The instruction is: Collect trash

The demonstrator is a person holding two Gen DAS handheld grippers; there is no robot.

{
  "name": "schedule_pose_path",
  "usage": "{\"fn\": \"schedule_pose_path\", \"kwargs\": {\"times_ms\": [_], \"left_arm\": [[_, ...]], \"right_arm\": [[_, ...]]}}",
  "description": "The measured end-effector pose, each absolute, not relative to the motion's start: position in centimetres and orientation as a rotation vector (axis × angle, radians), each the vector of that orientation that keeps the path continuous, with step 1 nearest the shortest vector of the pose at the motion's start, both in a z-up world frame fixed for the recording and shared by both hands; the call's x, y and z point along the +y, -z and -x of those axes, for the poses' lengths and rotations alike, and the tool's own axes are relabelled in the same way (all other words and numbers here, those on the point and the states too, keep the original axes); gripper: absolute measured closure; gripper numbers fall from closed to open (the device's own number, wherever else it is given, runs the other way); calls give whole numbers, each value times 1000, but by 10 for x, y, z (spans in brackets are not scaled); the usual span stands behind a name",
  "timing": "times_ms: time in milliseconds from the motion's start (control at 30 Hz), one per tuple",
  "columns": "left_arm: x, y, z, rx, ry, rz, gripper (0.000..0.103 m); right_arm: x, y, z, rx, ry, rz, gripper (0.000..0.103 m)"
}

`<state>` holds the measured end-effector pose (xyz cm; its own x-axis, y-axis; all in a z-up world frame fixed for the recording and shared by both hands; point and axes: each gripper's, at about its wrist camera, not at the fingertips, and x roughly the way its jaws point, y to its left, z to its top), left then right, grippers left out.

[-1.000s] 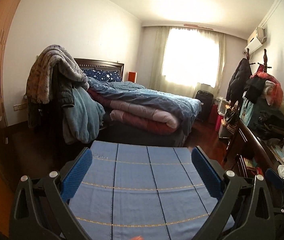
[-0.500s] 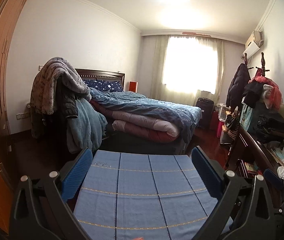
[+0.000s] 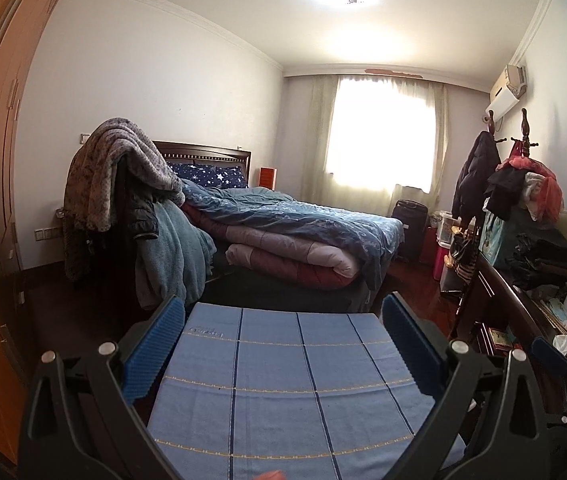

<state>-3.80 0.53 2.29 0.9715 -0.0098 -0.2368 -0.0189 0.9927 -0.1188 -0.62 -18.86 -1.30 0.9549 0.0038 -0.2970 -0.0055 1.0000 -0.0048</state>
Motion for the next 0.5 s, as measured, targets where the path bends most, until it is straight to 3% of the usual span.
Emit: {"fn": "schedule_pose_path", "kwargs": {"times_ms": [500], "left_arm": [[1, -19, 32, 232, -50, 73, 3]], "right_arm": [[-187, 22, -3, 337, -19, 8, 4]]}}
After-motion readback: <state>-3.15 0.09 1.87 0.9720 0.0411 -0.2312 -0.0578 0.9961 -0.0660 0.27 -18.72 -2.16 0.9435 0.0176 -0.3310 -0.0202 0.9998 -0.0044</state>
